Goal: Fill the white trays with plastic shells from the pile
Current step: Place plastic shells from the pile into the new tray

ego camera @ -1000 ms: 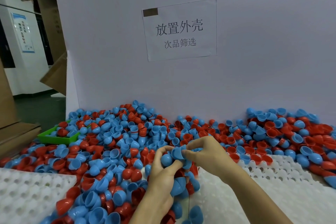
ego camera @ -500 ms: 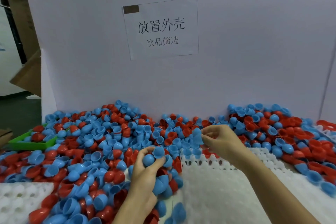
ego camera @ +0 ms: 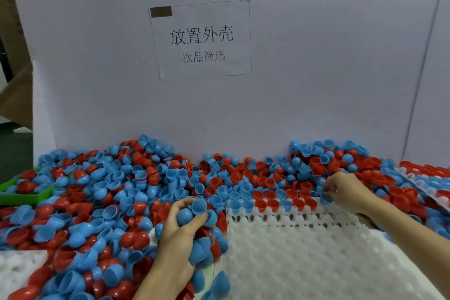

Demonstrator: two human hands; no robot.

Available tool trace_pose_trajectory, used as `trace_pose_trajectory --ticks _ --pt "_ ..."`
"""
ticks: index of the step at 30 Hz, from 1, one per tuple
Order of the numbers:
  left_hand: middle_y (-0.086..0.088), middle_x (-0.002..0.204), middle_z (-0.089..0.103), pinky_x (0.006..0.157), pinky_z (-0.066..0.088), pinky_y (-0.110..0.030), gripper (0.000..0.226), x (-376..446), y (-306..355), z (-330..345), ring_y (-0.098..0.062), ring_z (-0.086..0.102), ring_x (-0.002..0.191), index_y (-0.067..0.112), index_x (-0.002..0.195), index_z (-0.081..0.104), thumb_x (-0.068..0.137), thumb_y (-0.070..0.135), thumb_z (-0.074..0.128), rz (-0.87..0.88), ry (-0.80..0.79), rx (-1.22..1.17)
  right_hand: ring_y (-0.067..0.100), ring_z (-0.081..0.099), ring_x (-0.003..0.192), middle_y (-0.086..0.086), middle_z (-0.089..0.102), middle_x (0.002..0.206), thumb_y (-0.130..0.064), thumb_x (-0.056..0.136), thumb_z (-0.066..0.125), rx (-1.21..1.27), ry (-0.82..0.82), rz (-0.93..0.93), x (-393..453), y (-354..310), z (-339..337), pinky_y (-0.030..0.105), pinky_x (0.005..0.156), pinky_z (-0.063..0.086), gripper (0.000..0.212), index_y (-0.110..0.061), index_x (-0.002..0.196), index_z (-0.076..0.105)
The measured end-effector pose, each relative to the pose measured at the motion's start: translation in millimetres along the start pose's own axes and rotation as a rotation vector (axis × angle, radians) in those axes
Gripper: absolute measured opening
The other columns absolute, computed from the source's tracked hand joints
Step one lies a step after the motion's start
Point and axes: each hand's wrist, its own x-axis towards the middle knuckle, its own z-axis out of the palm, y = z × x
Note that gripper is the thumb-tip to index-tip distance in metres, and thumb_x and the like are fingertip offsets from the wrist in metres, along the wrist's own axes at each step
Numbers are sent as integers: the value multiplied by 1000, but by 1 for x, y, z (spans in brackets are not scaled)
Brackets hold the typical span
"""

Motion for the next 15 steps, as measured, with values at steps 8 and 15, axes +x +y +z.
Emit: trace_pose_trajectory --ticks 8,15 --pt "-23 110 68 51 56 -33 27 2 -2 -1 -28 68 80 8 110 62 88 -5 67 -10 4 -3 11 64 80 1 68 110 -6 90 67 -290 -68 -105 11 1 19 27 71 60 26 -20 111 73" --pt "-22 106 68 51 56 -32 27 -1 2 0 -30 67 81 9 111 62 88 -4 67 -16 0 -10 12 64 85 0 64 108 -10 93 64 -393 -130 -137 6 -5 13 25 78 59 25 -18 116 69"
